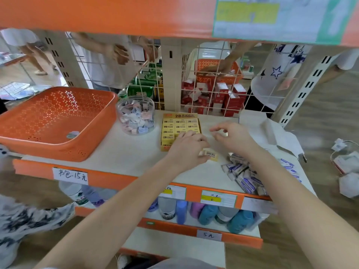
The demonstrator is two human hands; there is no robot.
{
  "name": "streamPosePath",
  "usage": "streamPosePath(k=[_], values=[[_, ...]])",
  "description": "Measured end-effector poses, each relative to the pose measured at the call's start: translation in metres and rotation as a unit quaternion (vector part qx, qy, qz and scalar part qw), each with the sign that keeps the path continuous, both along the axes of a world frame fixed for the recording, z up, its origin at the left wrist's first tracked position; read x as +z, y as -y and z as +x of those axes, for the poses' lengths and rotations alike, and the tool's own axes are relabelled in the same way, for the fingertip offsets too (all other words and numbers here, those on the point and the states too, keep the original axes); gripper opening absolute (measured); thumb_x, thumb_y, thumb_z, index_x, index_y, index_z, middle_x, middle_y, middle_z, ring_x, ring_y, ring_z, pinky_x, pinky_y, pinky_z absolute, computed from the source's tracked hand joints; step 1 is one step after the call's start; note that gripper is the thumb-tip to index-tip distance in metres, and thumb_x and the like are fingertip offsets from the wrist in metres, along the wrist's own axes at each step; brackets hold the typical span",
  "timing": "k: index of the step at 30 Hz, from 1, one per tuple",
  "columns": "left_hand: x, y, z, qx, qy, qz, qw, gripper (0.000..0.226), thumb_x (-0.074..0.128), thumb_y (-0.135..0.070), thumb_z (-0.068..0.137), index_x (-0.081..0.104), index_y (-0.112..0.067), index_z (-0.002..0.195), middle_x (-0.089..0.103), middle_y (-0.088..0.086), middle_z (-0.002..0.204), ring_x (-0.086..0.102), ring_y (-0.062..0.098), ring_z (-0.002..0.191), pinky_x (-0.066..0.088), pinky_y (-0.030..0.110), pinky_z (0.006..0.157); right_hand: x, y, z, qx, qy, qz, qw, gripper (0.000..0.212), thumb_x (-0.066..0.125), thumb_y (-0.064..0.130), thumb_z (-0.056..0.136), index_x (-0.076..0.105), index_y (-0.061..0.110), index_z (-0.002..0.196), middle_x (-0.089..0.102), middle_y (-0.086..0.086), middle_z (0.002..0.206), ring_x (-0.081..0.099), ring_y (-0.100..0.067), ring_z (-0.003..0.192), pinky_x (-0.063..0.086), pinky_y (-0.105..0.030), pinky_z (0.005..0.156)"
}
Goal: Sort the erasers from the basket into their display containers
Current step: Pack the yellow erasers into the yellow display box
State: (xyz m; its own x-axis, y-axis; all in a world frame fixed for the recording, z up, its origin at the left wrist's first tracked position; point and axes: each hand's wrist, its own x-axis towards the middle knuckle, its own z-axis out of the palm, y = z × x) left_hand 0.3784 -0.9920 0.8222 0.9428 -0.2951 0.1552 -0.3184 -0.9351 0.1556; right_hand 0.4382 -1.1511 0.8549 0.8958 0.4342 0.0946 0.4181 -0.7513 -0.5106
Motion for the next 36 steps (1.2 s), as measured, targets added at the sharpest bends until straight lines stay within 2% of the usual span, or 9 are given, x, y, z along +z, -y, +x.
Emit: streamPosePath(k=[3,7,10,12,17,22,27,31,36], values=[[-0.003,0.000,0.003,-0.009,-0.011,0.003,1.000,0.036,0.053,-0.046,0.091,0.061,-0.029,0.122,0.051,-0.015,0.131,0.035,0.015,0.123,0.026,0.033,0.101,-0.002,0.009,-0.004,0.005,-0.003,0.001,1.000,0.022,0.055,0.021,0.092,0.067,0.021,0.110,0.061,0.003,0.122,0.053,-0.012,0.110,0.035,-0.018,0.088],[-0.004,-0.001,0.001,0.011,0.003,-0.082,0.997,0.028,0.060,-0.043,0.087,0.066,-0.026,0.109,0.060,-0.015,0.117,0.043,0.014,0.113,0.031,0.034,0.099,-0.001,0.014,-0.009,0.033,-0.022,-0.008,0.999,0.022,0.057,0.017,0.091,0.067,0.023,0.110,0.059,0.007,0.119,0.049,-0.005,0.102,0.032,-0.015,0.088],[0.000,-0.011,-0.001,0.042,0.051,-0.172,0.983,0.012,0.062,-0.029,0.087,0.070,-0.023,0.094,0.068,-0.010,0.098,0.052,0.015,0.102,0.039,0.034,0.093,0.001,0.012,-0.014,0.066,-0.048,0.019,0.997,0.026,0.060,0.011,0.089,0.066,0.024,0.110,0.061,0.008,0.116,0.052,-0.007,0.097,0.042,-0.020,0.087],[0.003,-0.017,-0.001,0.054,0.037,-0.174,0.983,0.010,0.063,-0.028,0.087,0.070,-0.024,0.092,0.067,-0.010,0.094,0.052,0.015,0.100,0.040,0.034,0.090,0.003,0.008,-0.016,0.075,-0.050,0.007,0.996,0.027,0.061,0.009,0.088,0.065,0.022,0.111,0.062,0.007,0.115,0.055,-0.010,0.098,0.046,-0.025,0.090],[-0.002,-0.031,-0.004,0.059,0.019,-0.133,0.989,0.023,0.063,-0.039,0.086,0.069,-0.030,0.106,0.066,-0.010,0.108,0.050,0.015,0.106,0.038,0.035,0.095,0.005,-0.005,-0.019,0.107,-0.034,-0.181,0.977,0.030,0.064,0.032,0.086,0.063,0.023,0.114,0.061,0.006,0.112,0.054,-0.013,0.103,0.039,-0.020,0.081],[-0.013,-0.039,-0.011,0.061,0.025,-0.147,0.987,0.030,0.065,-0.037,0.085,0.067,-0.026,0.113,0.064,-0.006,0.114,0.050,0.017,0.111,0.034,0.030,0.100,-0.005,-0.013,-0.017,0.093,-0.003,-0.197,0.976,0.024,0.055,0.012,0.087,0.068,0.020,0.106,0.066,0.001,0.104,0.056,-0.015,0.097,0.039,-0.020,0.076],[-0.009,-0.037,-0.023,0.043,0.039,-0.219,0.974,0.044,0.069,-0.033,0.084,0.058,-0.026,0.126,0.064,-0.012,0.112,0.050,0.009,0.110,0.032,0.019,0.093,0.010,-0.008,-0.020,0.085,-0.054,-0.065,0.993,0.017,0.064,0.013,0.084,0.073,0.021,0.096,0.070,0.004,0.092,0.060,-0.011,0.081,0.048,-0.023,0.076],[-0.004,-0.029,-0.025,0.051,0.040,-0.287,0.956,0.042,0.071,-0.029,0.082,0.059,-0.029,0.123,0.065,-0.013,0.101,0.056,0.004,0.097,0.044,0.024,0.087,0.013,-0.014,-0.024,0.088,-0.073,0.017,0.993,0.016,0.069,0.013,0.082,0.071,0.021,0.097,0.068,0.005,0.086,0.059,-0.007,0.075,0.048,-0.017,0.073],[-0.001,-0.035,-0.021,0.107,-0.018,-0.473,0.875,0.043,0.072,-0.012,0.082,0.058,-0.025,0.120,0.065,-0.009,0.095,0.062,-0.004,0.083,0.051,0.015,0.081,0.003,-0.018,-0.027,0.086,-0.124,0.072,0.986,0.023,0.070,0.011,0.082,0.070,0.020,0.103,0.072,-0.002,0.090,0.068,-0.017,0.083,0.054,-0.034,0.085]])
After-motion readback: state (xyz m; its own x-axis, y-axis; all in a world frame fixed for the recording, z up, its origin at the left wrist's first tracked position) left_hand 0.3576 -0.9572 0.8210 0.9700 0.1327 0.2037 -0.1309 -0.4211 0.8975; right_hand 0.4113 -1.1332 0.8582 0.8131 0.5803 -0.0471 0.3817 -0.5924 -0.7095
